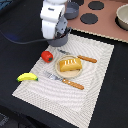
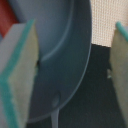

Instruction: Interact with the objects in diverse but meaningful ways.

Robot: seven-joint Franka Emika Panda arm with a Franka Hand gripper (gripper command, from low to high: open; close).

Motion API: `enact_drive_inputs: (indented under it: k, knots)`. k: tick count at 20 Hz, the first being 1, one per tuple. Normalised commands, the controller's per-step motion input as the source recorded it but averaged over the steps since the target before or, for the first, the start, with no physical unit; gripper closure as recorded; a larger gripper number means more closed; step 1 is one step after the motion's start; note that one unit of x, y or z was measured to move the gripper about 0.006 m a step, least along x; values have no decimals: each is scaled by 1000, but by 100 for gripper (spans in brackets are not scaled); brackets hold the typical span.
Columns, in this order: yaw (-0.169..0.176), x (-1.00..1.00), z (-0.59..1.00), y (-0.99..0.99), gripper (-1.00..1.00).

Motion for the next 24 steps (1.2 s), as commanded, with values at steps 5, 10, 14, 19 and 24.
enact_drive_inputs:
  k: [5,10,14,19,24]
  knots:
    - [0,123,790,-371,-100]
    - [-6,497,249,-677,-100]
    - [-30,534,66,-777,-100]
    - [-61,375,-25,-740,-100]
    - [-158,133,-163,-511,-100]
